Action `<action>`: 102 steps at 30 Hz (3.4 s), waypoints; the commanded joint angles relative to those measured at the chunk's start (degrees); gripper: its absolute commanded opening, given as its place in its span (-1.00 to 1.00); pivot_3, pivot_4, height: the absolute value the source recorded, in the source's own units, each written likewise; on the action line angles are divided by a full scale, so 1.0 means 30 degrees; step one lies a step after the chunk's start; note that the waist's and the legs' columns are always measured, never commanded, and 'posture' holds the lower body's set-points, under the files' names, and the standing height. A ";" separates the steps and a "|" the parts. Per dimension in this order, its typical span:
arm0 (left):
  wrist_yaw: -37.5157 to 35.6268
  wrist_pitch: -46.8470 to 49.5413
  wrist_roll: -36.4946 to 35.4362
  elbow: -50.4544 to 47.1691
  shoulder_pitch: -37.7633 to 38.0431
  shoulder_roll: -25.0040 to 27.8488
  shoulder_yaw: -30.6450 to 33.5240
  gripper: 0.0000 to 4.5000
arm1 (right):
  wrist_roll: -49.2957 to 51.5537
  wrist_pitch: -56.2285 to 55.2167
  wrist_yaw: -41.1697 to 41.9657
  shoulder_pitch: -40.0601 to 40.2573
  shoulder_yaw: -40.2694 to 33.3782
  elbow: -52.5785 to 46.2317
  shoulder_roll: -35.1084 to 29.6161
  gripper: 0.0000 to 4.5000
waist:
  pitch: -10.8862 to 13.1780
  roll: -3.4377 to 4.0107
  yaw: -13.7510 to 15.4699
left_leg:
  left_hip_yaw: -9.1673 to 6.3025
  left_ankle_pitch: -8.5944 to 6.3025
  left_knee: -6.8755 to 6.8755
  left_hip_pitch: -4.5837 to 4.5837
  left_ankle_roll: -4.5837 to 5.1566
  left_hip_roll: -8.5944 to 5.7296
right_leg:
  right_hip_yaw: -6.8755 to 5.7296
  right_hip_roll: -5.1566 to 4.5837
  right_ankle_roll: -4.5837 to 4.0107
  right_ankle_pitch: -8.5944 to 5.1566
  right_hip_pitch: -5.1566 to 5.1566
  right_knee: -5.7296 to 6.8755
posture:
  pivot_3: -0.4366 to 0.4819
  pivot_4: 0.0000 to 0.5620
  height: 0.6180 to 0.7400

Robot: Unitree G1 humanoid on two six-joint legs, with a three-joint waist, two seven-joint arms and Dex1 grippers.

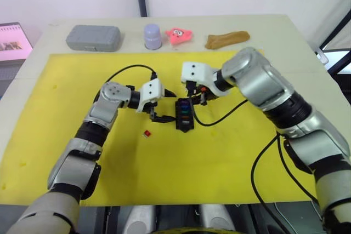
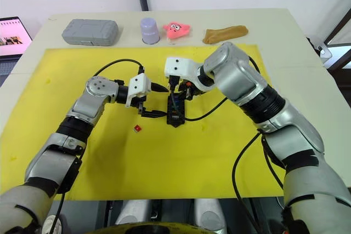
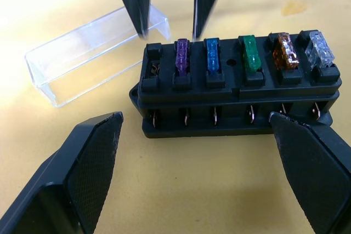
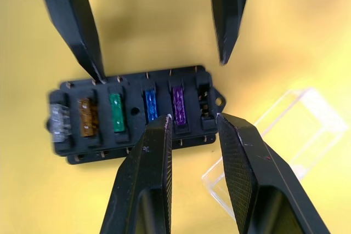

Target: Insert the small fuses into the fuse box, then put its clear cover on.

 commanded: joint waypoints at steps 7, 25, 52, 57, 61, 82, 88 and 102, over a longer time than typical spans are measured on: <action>0.0009 -0.0058 -0.0013 -0.0223 -0.0210 0.0106 0.0236 1.00 | 0.1718 -0.0836 -0.1758 0.1898 -0.3149 -0.1579 0.0513 -0.95 | 0.0000 -0.0001 0.0029 | 0.0000 0.0000 0.0000 -0.0004 0.0001 -0.0002 | 0.0001 -0.0005 0.0000 0.0000 0.0005 -0.0001 | -0.05 -0.47 1.00; -0.0198 0.0037 -0.0028 -0.0233 -0.0359 0.0262 0.0282 1.00 | 0.3389 -0.4995 -0.3911 0.5945 -0.5424 -0.0555 0.1579 -0.98 | 0.0000 -0.0001 0.0011 | 0.0004 0.0001 0.0002 -0.0001 0.0000 0.0000 | 0.0003 -0.0003 0.0000 0.0000 0.0006 0.0003 | -0.05 -0.47 1.00; -0.0362 0.0068 0.0115 -0.0267 -0.0444 0.0387 0.0311 1.00 | 0.2221 -0.5640 -0.3134 0.7191 -0.3556 0.2393 0.0816 -0.98 | -0.0003 -0.0005 0.0053 | 0.0002 -0.0001 -0.0004 0.0096 0.0002 -0.0001 | 0.0003 -0.0001 0.0000 0.0000 0.0108 -0.0005 | -0.05 -0.47 1.00; -0.0339 0.0078 0.0113 -0.0293 -0.0407 0.0424 0.0328 1.00 | 0.2434 -0.4921 -0.3047 0.6814 -0.3679 0.2510 0.0876 -0.98 | -0.0013 -0.0009 0.0116 | -0.0022 -0.0003 -0.0013 0.0159 0.0007 -0.0001 | -0.0005 0.0004 0.0000 0.0000 0.0200 -0.0047 | -0.05 -0.47 1.00; -0.0339 0.0081 0.0099 -0.0298 -0.0413 0.0433 0.0342 1.00 | 0.2720 -0.5191 -0.3105 0.6584 -0.4207 0.2181 0.1026 -0.98 | -0.0014 -0.0009 0.0115 | -0.0025 -0.0002 -0.0012 0.0158 0.0006 -0.0001 | -0.0005 0.0003 0.0000 0.0000 0.0200 -0.0047 | -0.05 -0.47 1.00; -0.3781 1.0430 -0.5140 -0.7876 0.2273 0.7179 0.3725 1.00 | 0.5799 -0.6501 -0.1171 0.9219 -0.9061 -0.4762 -0.4643 -0.98 | 0.0001 0.0001 -0.0028 | -0.0001 -0.0009 -0.0049 0.0104 0.0017 0.0026 | 0.0017 0.0012 0.0001 -0.0001 0.0114 -0.0050 | -0.05 -0.47 1.00; -0.4763 1.2622 -0.6512 -1.0657 0.6192 1.2184 0.5988 1.00 | 0.7101 -0.7448 0.1415 1.2266 -1.1859 -0.5323 -0.8632 0.10 | 0.0017 0.0006 0.0110 | 0.0008 -0.0062 -0.0051 0.0120 0.0112 0.0131 | 0.0013 0.0047 0.0001 -0.0001 0.0161 -0.0096 | -0.05 -0.47 1.00; -0.3920 1.0876 -0.6546 -1.0873 1.2446 1.4695 0.9872 1.00 | 0.6200 -1.0852 0.1960 1.5866 -1.4460 -0.2119 -1.1661 0.98 | 0.0032 0.0028 0.0241 | 0.0059 -0.0107 -0.0048 0.0175 0.0191 0.0159 | 0.0013 0.0047 -0.0002 -0.0003 0.0231 -0.0132 | -0.05 -0.47 1.00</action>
